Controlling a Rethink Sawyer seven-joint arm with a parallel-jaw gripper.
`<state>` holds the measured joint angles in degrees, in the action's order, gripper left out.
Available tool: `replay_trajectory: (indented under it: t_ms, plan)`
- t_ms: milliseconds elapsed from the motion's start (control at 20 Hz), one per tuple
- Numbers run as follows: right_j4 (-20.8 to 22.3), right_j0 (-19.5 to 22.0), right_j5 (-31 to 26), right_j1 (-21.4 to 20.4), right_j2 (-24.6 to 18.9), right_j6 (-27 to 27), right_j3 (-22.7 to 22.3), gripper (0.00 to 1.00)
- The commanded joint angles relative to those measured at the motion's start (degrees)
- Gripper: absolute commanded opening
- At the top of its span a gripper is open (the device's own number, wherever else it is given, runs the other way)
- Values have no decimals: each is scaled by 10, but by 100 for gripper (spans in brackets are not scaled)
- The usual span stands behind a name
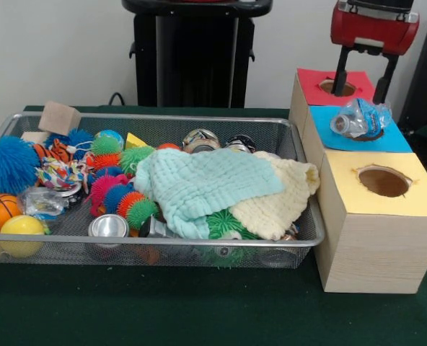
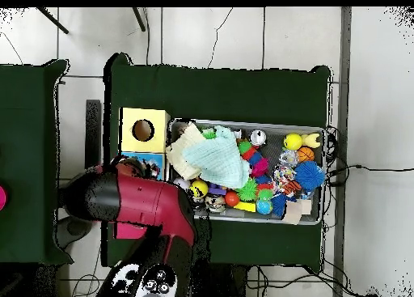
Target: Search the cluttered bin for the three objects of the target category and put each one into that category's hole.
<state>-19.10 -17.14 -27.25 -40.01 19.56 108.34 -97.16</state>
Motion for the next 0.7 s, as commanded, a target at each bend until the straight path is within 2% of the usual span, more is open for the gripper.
replay_trajectory:
  t_ms: [50,250,650,700]
  plan:
    - [6,29,-41,7,-66,62,-36,100]
    - [5,42,-26,10,-83,54,-41,100]
    - [24,45,-10,14,-83,53,-41,100]
    - [20,48,-4,13,-87,57,-46,0]
